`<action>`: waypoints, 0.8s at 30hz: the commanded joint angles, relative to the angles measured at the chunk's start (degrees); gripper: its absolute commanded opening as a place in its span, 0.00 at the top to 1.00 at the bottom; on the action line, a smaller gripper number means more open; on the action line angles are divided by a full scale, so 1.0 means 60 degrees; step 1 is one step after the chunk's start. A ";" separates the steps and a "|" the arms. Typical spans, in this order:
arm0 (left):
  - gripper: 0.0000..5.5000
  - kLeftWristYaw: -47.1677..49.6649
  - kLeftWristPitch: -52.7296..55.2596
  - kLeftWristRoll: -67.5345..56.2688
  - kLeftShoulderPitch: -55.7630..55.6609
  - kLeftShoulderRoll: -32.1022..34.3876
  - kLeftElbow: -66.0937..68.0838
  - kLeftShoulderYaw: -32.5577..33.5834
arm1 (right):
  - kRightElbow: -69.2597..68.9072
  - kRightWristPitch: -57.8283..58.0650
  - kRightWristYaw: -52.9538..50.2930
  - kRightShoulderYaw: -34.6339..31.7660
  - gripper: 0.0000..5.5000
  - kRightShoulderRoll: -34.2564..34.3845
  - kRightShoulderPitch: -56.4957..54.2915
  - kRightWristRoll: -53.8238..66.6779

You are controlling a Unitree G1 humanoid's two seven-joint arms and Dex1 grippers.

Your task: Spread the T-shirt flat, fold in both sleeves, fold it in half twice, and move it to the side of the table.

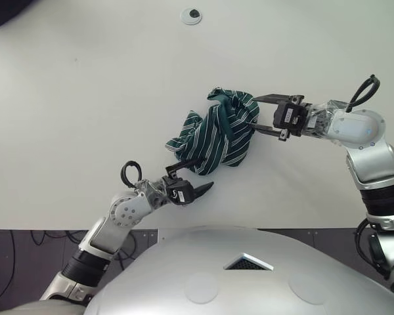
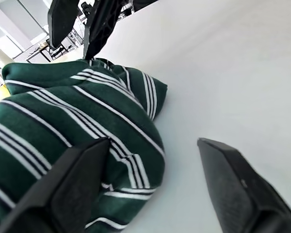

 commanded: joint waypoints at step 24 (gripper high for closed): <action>1.00 0.0282 0.2303 0.1093 0.0128 0.0014 -0.0596 0.0058 | -0.0123 -0.0151 -0.0179 -0.0177 0.52 0.0170 0.0015 0.0048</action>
